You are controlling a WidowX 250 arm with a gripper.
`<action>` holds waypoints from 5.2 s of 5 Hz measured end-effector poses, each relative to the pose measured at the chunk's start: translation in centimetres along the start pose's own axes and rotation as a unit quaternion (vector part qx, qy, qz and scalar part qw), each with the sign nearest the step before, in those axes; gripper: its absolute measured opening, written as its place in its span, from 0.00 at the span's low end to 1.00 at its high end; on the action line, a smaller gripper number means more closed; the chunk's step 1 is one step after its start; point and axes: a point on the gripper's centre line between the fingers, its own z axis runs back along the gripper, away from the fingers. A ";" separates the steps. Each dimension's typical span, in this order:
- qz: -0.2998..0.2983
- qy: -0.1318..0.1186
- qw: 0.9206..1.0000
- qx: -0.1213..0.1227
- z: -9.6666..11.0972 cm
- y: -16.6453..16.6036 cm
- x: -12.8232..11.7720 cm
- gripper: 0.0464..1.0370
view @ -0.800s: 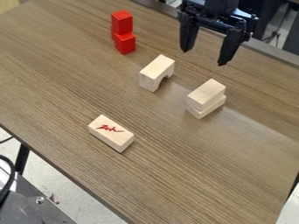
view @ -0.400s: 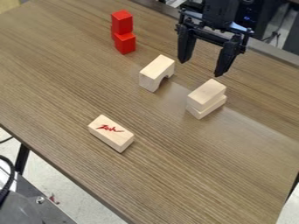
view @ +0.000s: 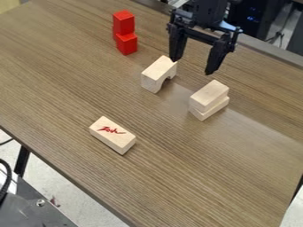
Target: Put the white arch on top of white rectangle
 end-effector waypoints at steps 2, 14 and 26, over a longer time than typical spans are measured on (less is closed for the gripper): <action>-0.002 -0.029 0.999 0.024 -2.0 1.6 0.6 0.96; -0.023 0.027 0.999 0.015 -5.7 6.8 1.5 0.89; -0.095 -0.038 0.995 -0.010 -0.3 -2.4 -1.3 0.56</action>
